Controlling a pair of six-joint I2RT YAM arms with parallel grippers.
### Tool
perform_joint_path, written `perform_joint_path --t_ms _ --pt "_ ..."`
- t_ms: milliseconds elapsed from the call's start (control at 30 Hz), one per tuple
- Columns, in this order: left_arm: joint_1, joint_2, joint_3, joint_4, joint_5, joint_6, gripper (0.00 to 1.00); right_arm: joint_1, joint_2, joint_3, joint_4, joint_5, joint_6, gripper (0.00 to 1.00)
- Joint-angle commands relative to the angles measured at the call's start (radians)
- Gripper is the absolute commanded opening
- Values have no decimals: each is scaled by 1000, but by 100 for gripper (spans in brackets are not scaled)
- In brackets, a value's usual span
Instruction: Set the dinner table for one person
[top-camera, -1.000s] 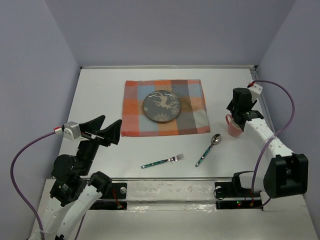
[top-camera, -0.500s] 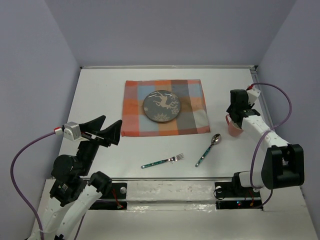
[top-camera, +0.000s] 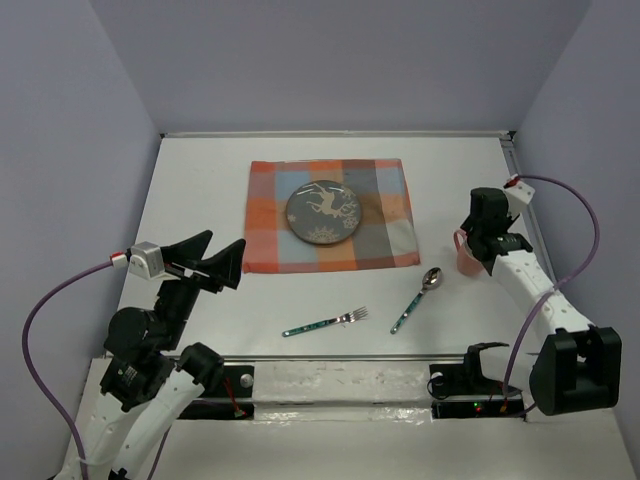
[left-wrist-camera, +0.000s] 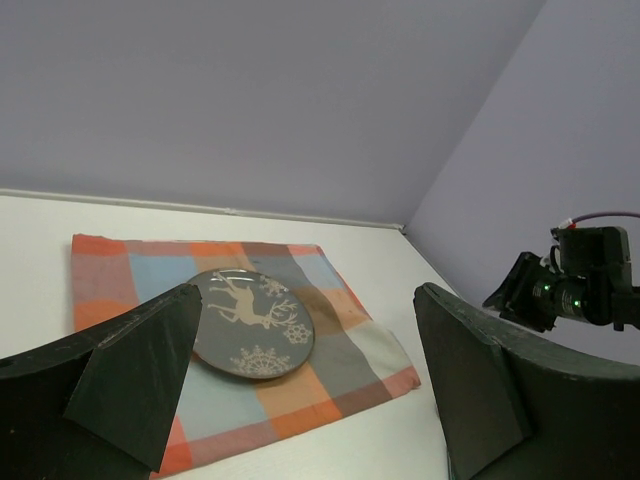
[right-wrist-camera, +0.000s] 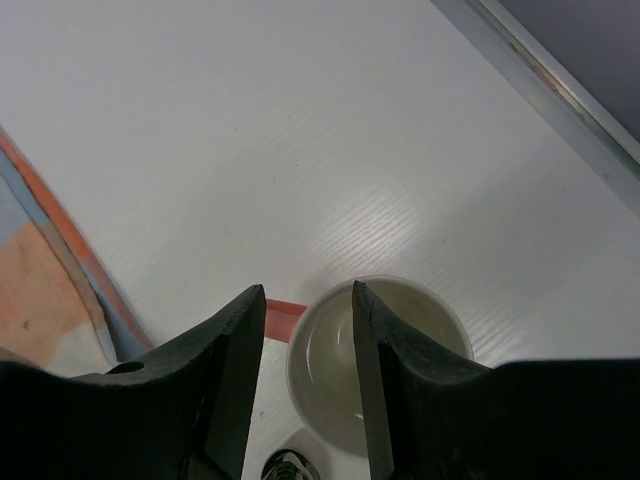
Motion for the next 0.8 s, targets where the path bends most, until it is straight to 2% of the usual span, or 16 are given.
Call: perform_joint_path --t_ms 0,133,333,500,533,633,667,767 --pt "-3 17 15 40 -6 15 99 -5 -38 -38 -3 -28 -18 46" --pt "-3 18 15 40 -2 14 99 -5 -9 -69 -3 -85 -10 47" --pt "-2 20 13 42 -1 15 99 -5 37 -71 17 -89 6 46" --pt "-2 18 13 42 1 14 99 -5 62 -78 35 -60 26 39" --pt "-2 20 13 42 2 15 99 -5 72 -80 41 -59 26 30" --pt "-2 18 13 42 2 15 99 -5 83 -77 44 -53 26 15" --pt "-2 18 13 42 2 17 99 -5 73 -78 44 -48 26 2" --pt "-2 18 13 42 2 17 99 -5 39 -77 44 -37 10 0"
